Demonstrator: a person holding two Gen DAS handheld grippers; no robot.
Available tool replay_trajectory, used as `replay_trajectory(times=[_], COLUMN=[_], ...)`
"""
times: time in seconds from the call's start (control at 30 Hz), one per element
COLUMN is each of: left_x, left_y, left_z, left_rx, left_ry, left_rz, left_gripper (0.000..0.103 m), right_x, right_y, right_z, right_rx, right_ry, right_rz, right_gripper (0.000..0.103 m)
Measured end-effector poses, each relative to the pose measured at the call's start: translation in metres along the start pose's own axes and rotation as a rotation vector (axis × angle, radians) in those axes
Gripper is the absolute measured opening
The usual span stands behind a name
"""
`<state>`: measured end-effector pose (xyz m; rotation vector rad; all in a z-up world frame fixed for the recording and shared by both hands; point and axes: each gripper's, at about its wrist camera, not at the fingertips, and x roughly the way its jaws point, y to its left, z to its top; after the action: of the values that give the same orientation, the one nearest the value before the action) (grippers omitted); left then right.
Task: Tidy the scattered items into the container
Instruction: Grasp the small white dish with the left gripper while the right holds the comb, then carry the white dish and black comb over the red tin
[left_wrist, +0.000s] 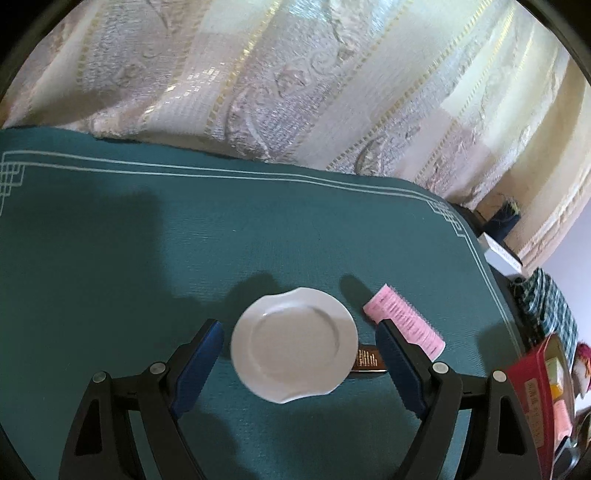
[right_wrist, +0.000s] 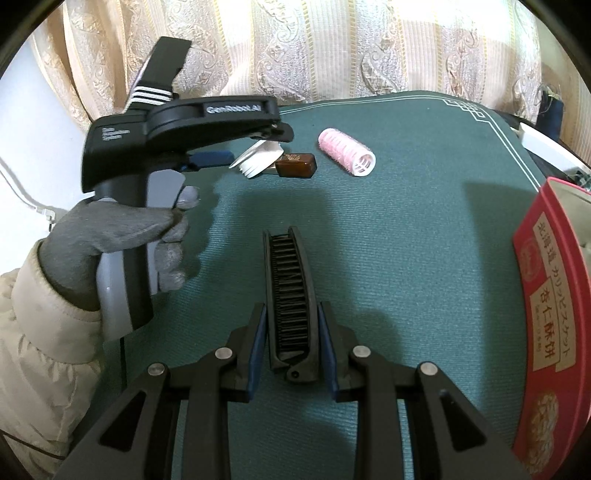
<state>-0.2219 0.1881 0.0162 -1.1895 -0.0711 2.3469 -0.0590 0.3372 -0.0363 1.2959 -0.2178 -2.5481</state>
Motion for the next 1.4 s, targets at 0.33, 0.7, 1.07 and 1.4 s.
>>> replay_trajectory(times=[0.33, 0.7, 1.07, 1.4], left_x=[-0.02, -0.087, -0.142, -0.166], left_y=[0.006, -0.014, -0.005, 0.004], left_z=[-0.008, -0.045, -0.083, -0.112], left_rx=[0.007, 0.091, 0.021, -0.014], left_ry=[-0.036, -0.104, -0.132, -0.148], left_rz=[0.002, 0.03, 0.017, 0.002], left_gripper=[0.067, 0.067, 0.067, 0.067], right_x=[0.001, 0.001, -0.009, 0.004], right_y=[0.0, 0.0, 0.0, 0.013], right_z=[0.001, 0.001, -0.001, 0.004], right_rx=[0.004, 0.003, 0.01, -0.049], right_ry=[-0.001, -0.006, -0.054, 0.01], right_rz=[0.003, 0.003, 0.001, -0.089], right_gripper=[0.03, 0.03, 0.029, 0.038])
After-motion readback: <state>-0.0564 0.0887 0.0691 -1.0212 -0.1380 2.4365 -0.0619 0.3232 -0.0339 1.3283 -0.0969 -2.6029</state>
